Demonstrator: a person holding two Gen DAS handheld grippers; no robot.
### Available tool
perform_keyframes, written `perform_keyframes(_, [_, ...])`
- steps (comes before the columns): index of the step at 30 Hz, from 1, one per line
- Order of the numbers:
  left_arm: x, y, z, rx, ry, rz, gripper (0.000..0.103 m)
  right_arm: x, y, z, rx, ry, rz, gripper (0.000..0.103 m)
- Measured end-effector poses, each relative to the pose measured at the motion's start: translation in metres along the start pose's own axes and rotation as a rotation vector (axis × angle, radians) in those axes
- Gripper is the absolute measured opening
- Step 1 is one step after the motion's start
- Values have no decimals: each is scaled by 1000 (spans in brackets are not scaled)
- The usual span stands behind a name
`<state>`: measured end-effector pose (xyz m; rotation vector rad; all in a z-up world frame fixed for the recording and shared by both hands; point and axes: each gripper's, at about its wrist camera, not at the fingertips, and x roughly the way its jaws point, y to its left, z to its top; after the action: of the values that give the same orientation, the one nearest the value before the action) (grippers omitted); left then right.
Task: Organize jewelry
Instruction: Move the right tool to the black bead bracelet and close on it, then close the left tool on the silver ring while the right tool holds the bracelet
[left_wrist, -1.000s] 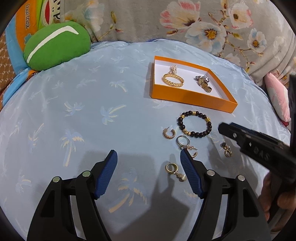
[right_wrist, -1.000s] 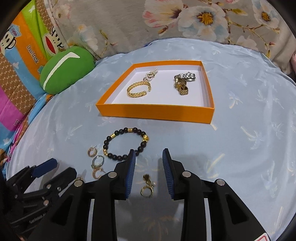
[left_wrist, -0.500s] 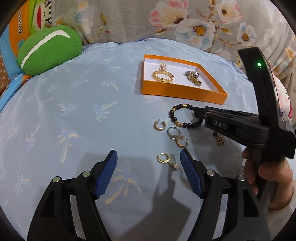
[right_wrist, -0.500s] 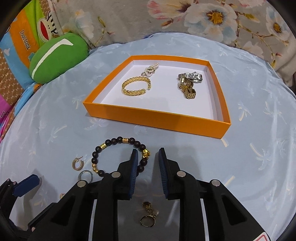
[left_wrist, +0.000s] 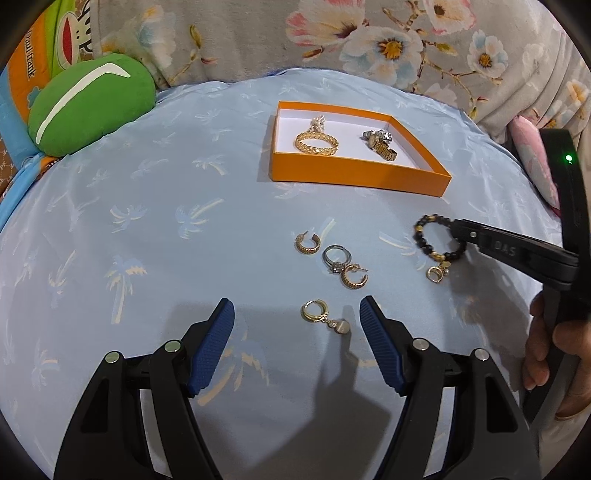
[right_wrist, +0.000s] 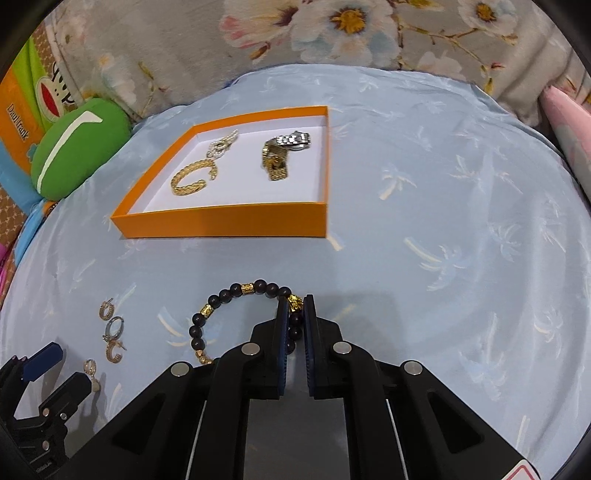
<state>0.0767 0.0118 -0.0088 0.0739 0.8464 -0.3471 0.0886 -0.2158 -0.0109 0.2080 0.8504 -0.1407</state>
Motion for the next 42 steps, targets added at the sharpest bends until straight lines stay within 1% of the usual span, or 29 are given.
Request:
perform_keyframes(2, [2,-4,1,10,4,2,68,-3,-7,-4,14,0,0,7])
perform_keyframes(8, [9,-9,8,-11,13,-14,67,-13,-13,-16,23,-5,-3,7])
perform_keyframes(11, [12,-13,10,-11,14,-15,63,-14,-14,-17,27,-5,3,7])
perform_keyframes(13, [15,-16,12,-4,16,-19,57,-14,-13,-17,26,-6,2,7])
perform_keyframes(16, [18,-18,16,-6,16,-16,56,-13,-14,-17,29,-5,10,7])
perform_keyframes(21, [26,-16,25,-38,24,-16,56,-13,-15,-16,30,-5,18,7])
perform_keyframes(26, [35,-26,31,-2,26,33,44,-13,-15,-16,32,-5,23,7])
perform_keyframes(28, [36,-31,31,19,24,51,36,-13,-15,-16,33,-5,23,7])
perform_keyframes(29, [36,-32,31,26,23,57,35,-13,-15,-16,33,-5,23,7])
perform_keyframes(32, [36,-34,30,42,21,58,29,-13,-15,-16,33,-5,23,7])
perform_keyframes(33, [35,-34,30,43,20,55,26,-13,-15,-16,33,-5,22,7])
perform_keyframes(34, [35,-34,30,42,19,54,20,-13,-15,-16,33,-5,22,7])
perform_keyframes(42, [32,-31,28,27,15,20,19,-14,-15,-15,42,-8,32,7])
